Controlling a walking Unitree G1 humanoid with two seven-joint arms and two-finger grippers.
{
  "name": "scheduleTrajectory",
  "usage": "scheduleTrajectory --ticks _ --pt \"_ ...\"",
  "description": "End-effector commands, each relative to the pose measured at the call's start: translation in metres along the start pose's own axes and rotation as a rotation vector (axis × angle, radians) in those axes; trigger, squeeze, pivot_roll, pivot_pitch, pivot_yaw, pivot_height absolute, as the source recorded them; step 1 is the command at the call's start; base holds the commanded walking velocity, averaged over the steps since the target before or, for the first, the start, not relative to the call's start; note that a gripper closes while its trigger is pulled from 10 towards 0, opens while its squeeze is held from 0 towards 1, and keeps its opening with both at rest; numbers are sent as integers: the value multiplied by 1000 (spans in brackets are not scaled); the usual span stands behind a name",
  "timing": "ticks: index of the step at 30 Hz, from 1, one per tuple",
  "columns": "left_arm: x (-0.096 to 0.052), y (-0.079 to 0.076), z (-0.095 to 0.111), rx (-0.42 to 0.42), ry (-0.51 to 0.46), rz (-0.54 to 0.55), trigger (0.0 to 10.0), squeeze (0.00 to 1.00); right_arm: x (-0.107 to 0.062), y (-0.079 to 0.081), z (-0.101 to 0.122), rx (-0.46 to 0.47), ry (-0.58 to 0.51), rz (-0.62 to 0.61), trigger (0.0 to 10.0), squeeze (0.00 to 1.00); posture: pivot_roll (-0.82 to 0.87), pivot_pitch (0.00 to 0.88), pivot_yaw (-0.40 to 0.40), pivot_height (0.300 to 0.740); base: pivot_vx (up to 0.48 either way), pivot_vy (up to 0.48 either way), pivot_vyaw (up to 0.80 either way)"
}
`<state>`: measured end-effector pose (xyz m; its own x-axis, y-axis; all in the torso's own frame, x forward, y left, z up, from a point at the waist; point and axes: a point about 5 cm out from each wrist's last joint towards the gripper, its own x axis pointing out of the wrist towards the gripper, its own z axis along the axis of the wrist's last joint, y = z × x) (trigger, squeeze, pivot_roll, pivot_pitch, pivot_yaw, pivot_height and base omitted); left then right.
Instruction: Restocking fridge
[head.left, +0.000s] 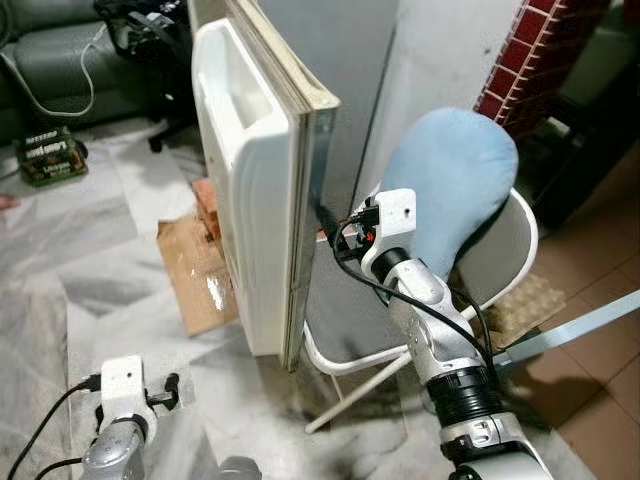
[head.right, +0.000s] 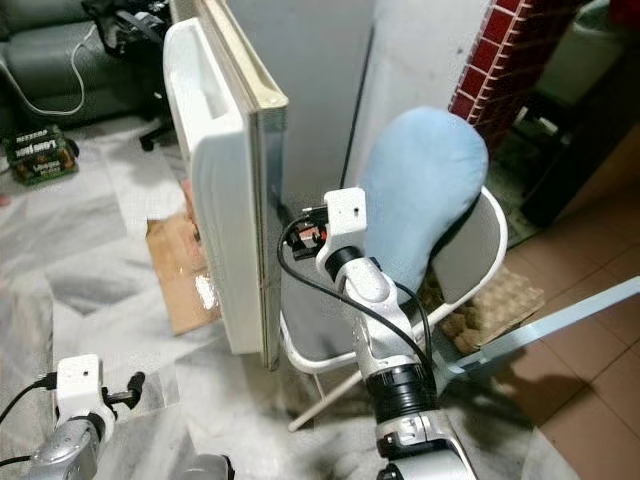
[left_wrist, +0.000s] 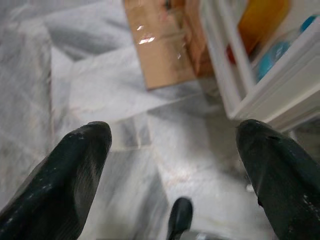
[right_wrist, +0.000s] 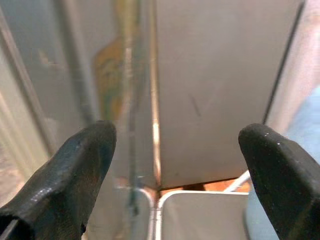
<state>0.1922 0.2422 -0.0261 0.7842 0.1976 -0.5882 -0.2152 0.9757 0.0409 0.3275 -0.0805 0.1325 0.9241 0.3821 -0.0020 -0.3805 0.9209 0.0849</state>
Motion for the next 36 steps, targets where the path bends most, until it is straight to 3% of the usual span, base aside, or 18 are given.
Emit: scheduleTrajectory --ticks 1,7,14,19,22,24,27,29,34,36 --pt "0 1 -3 -1 5 -4 10000 0 1 -2 0 -7 -2 -6 10000 0 114 0 -87 740 0 0 0" --pt "3 -2 -4 -3 7 -14 10000 0 3 -4 2 -17 -3 -16 10000 0 108 0 -86 740 234 0 0" --pt "6 -3 -6 -2 17 -20 10000 0 17 8 17 -9 -45 12 10000 0 106 0 -83 740 275 0 0" --pt "8 -4 -6 -14 14 -17 10000 0 18 11 12 -77 -41 33 10000 0 113 0 -91 740 0 0 0" --pt "8 -3 -7 -19 12 -11 10000 0 9 5 1 -161 -28 28 10000 0 116 0 -95 740 0 0 0" --pt "7 -2 -8 -28 6 -5 10000 0 -6 -8 -14 -199 14 -9 10000 0 114 0 -95 740 0 0 0" --pt "6 -2 -8 -25 -5 -11 10000 0 -18 -18 -25 -196 47 -38 10000 0 112 0 -95 740 0 0 0" --pt "5 -2 -8 -22 -3 -19 10000 0 -39 -31 -34 -234 75 -59 10000 0 106 0 -94 740 0 0 0" --pt "5 -1 -9 -17 -7 -21 10000 0 -60 -40 -35 -247 84 -85 10000 0 97 0 -92 740 0 0 0" --pt "5 0 -9 -17 -7 -24 10000 0 -76 -42 -40 -232 100 -102 10000 0 90 0 -88 740 0 0 0"
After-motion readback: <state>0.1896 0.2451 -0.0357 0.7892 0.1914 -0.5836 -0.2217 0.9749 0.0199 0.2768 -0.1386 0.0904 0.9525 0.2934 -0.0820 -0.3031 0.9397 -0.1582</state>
